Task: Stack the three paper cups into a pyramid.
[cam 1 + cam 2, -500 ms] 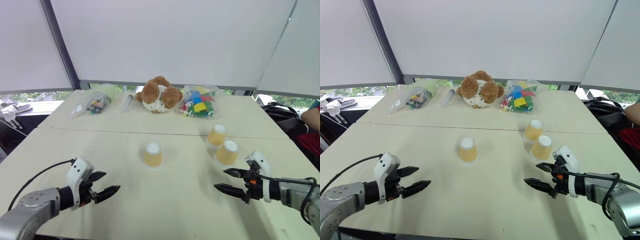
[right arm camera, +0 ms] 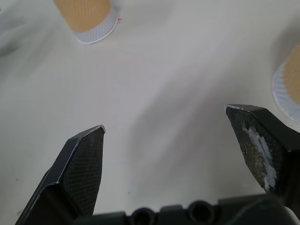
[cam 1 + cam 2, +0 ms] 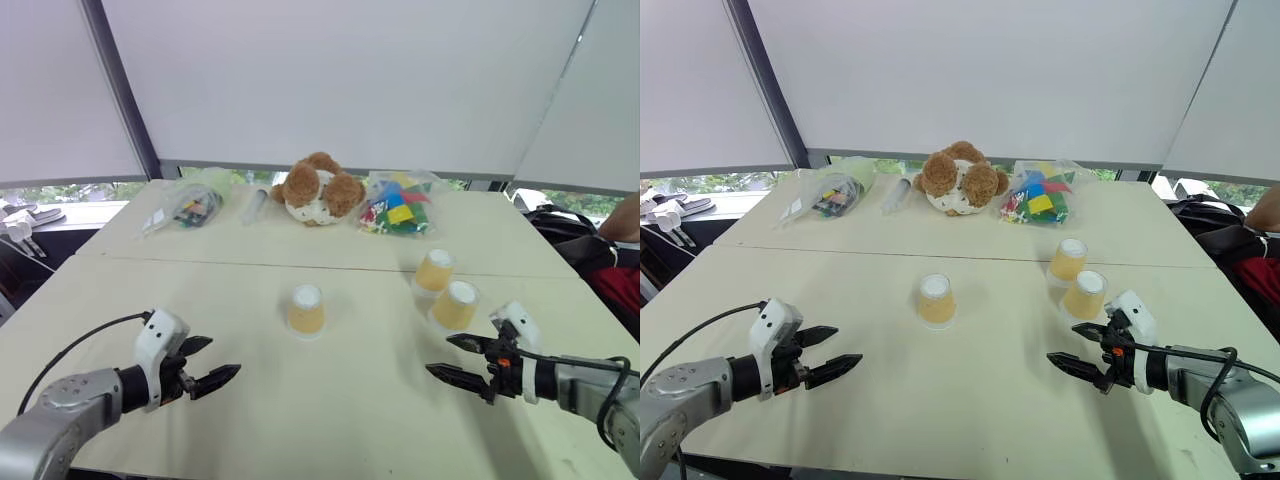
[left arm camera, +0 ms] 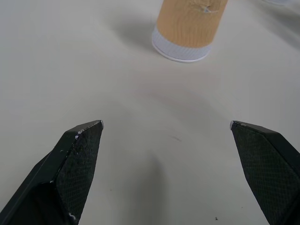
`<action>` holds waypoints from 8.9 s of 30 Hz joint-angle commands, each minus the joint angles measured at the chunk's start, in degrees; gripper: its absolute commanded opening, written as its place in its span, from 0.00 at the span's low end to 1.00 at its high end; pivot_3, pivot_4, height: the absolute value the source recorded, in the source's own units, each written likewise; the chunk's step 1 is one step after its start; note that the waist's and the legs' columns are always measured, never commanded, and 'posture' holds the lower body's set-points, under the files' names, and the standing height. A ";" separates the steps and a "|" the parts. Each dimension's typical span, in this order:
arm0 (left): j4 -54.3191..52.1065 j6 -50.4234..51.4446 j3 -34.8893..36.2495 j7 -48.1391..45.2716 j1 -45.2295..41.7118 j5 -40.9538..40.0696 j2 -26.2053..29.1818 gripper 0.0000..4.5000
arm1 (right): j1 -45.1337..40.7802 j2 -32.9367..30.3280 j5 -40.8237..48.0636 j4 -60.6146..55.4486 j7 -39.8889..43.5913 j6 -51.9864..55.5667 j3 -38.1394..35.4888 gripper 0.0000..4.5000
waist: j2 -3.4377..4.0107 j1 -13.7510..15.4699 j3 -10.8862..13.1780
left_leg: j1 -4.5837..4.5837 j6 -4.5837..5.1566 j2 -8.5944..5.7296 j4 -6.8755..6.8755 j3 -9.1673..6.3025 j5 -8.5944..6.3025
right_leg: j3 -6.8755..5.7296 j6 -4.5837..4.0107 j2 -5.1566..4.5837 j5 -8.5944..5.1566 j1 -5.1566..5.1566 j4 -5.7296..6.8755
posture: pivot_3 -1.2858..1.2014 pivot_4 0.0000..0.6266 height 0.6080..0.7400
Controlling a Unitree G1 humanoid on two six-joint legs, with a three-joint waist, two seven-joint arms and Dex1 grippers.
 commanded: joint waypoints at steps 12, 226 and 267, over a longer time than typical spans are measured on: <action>6.77 5.80 -9.49 -18.09 -28.80 -5.11 8.97 1.00 | 10.33 7.39 1.34 -6.70 -11.75 -2.31 -16.79 1.00 | 0.01 -0.49 0.00 | -0.02 -0.01 -0.07 0.00 0.04 0.01 | 0.02 0.18 0.03 0.10 0.02 0.03 | 0.52 0.24 1.00; 19.04 -14.43 -14.51 -9.03 -28.03 8.92 -6.08 1.00 | -11.59 -7.96 10.87 -11.17 0.58 6.27 -7.96 0.99 | 0.09 -0.90 0.07 | 0.03 -0.27 -0.02 0.10 -0.14 0.18 | 0.06 0.33 0.18 0.05 -0.09 0.63 | 0.52 0.24 1.00; 69.73 -35.71 -21.04 -33.47 -74.89 19.81 -25.23 0.44 | 3.52 -12.38 11.17 -16.77 -0.22 10.94 -18.40 1.00 | -0.08 0.48 0.14 | -0.28 -0.14 -0.19 0.31 -0.35 0.11 | -0.01 0.38 0.18 0.04 -0.14 0.57 | 0.52 0.24 1.00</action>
